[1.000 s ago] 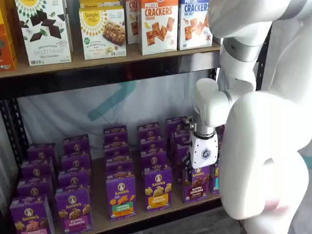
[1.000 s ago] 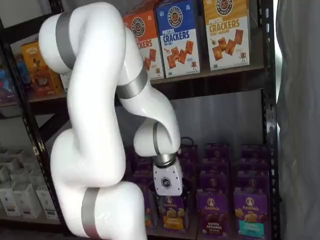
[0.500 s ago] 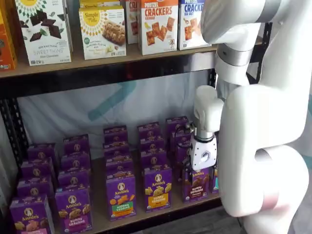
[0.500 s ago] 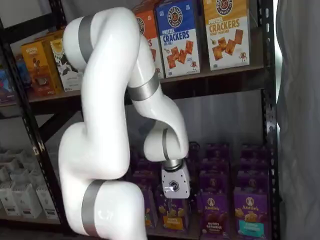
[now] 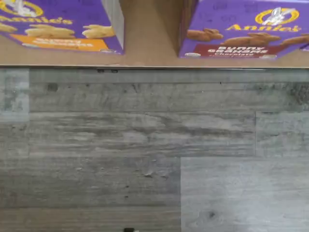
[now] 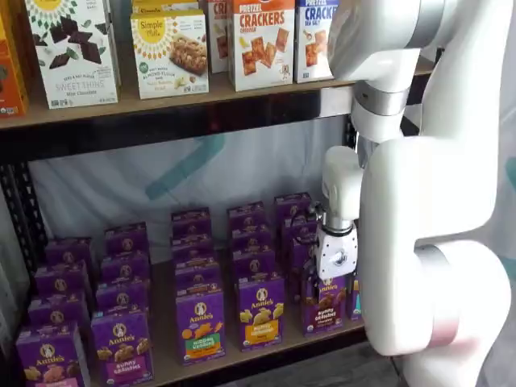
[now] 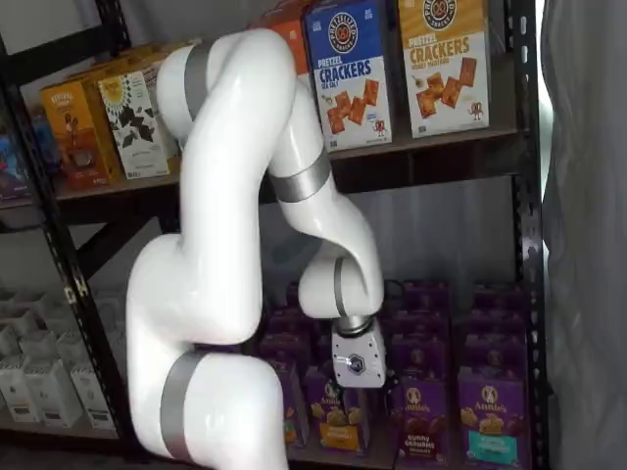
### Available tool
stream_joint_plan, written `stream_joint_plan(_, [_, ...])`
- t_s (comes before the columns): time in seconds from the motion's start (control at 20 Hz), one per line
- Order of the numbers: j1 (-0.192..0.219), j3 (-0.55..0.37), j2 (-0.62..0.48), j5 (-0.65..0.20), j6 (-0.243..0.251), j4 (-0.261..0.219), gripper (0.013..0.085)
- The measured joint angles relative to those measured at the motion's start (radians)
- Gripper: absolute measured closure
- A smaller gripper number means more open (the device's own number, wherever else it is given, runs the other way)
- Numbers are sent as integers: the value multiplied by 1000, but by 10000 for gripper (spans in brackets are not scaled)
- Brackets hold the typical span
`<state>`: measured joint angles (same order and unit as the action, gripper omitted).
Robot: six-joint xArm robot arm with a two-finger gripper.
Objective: Pick up the purple box with a brown patch in the center, on the bottom shelf, the fifth box from the left
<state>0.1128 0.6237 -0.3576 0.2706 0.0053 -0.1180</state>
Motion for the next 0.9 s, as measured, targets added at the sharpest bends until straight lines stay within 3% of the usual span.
stream_joint_plan(0.3, [11, 62, -72, -27, -28, 17, 130])
stream_joint_plan(0.45, [3, 86, -96, -33, -80, 78, 130])
stream_joint_plan(0.6, [-2, 113, -118, -37, -102, 107, 130])
stream_joint_plan(0.75, [0, 149, -146, -36, -95, 97, 130])
stream_joint_plan(0.9, [7, 181, -173, -42, -58, 52, 130])
